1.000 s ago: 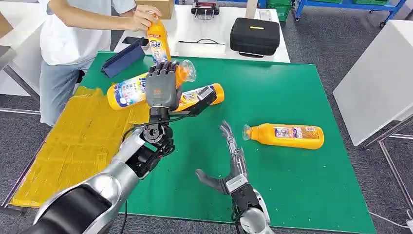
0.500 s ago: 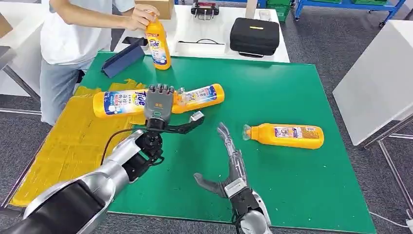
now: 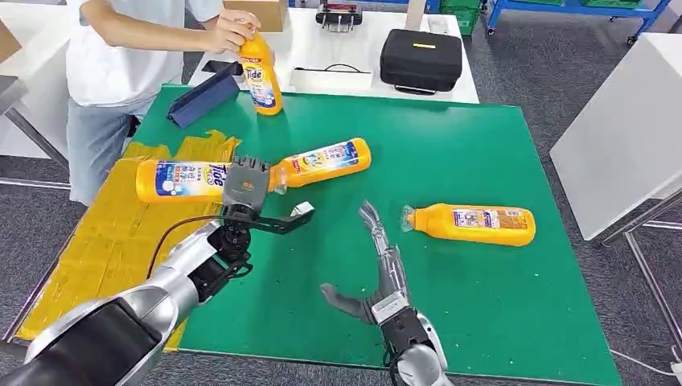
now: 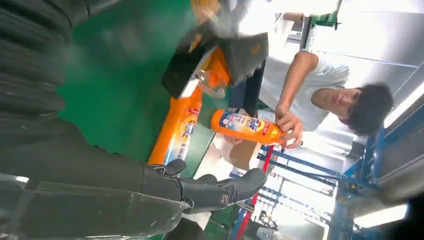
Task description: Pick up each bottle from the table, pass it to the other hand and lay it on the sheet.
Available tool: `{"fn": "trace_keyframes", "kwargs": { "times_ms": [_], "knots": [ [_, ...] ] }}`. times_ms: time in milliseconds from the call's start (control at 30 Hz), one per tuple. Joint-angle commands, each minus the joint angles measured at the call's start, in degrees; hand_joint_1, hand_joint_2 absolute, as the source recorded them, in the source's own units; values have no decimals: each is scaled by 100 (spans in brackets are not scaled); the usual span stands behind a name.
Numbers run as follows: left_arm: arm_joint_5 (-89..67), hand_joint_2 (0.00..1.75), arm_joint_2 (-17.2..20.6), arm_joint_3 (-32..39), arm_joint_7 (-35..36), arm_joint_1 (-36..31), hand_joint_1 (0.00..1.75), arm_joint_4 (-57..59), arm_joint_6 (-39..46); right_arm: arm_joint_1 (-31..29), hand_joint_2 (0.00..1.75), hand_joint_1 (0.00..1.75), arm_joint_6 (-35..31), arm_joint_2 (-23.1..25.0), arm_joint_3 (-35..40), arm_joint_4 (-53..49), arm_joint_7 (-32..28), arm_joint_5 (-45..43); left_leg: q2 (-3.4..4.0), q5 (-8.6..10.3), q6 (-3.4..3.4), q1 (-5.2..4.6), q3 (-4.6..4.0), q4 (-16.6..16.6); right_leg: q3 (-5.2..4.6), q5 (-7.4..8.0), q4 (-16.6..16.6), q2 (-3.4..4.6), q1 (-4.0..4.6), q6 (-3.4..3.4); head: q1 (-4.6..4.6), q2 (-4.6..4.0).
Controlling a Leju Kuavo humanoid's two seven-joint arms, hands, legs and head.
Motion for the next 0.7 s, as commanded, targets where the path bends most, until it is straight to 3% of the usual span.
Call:
{"fn": "trace_keyframes", "kwargs": {
  "times_ms": [33, 133, 267, 700],
  "knots": [
    [111, 175, 408, 515, -248, -64, 175, 385, -528, -401, 175, 0, -66, -28, 46, 682, -76, -98, 30, -11, -14, 6, 23, -3, 17, 0, -8, 27, 6, -12, 0, 0],
    [256, 175, 478, 794, -345, -60, 175, 418, -779, -412, 175, 0, -107, -29, 29, 664, -60, -121, 53, -23, -24, 12, 43, -2, 35, -4, -12, 46, 12, -20, 2, 0],
    [422, 175, 535, 1090, -429, -46, 175, 440, -939, -524, 175, 0, -109, -46, 44, 732, -26, -144, 27, -10, -15, 8, 20, -1, 15, -2, -6, 23, 8, -12, 2, 0],
    [685, 175, 693, 1853, -603, 92, 175, 381, -696, -745, 175, 0, -199, -80, 206, 963, -41, -339, 23, -9, -13, 7, 16, 0, 12, -2, -5, 20, 7, -11, 2, 0]
  ]
}}
